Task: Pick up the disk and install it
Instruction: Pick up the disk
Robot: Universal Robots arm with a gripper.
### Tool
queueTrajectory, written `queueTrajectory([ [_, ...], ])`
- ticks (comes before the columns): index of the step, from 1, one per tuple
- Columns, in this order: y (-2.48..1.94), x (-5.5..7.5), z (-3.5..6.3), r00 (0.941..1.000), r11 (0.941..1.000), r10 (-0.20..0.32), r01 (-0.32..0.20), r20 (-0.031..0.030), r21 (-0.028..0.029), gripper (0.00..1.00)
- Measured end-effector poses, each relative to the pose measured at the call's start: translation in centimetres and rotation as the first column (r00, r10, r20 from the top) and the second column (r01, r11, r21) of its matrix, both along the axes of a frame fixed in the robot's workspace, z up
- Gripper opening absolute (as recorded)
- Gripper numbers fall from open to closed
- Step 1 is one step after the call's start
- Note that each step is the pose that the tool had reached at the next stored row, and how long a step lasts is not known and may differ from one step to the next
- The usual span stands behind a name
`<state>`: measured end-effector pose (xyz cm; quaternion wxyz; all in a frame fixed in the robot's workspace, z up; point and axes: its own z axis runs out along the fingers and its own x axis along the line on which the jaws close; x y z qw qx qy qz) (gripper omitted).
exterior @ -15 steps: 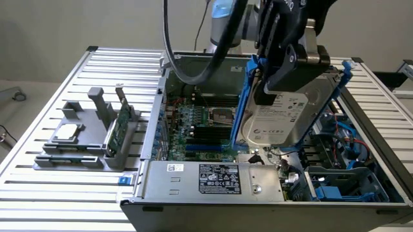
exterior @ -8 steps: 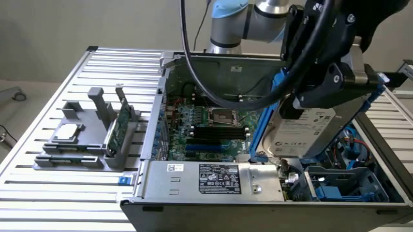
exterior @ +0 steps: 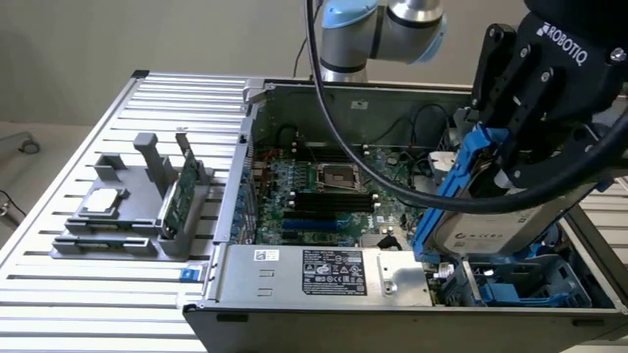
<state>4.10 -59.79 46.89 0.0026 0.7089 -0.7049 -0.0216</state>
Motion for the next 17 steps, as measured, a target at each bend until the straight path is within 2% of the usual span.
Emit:
queueTrajectory([
  [3,-0.21,1.4,-0.23,1.0,1.0,0.0,0.0,0.0001,0.0,0.33],
  [12,-0.21,5.5,-0.54,1.0,1.0,0.0,0.0,0.0001,0.0,0.33],
  [17,-0.21,6.7,-1.2,1.0,1.0,0.0,0.0,0.0001,-0.0001,0.33],
])
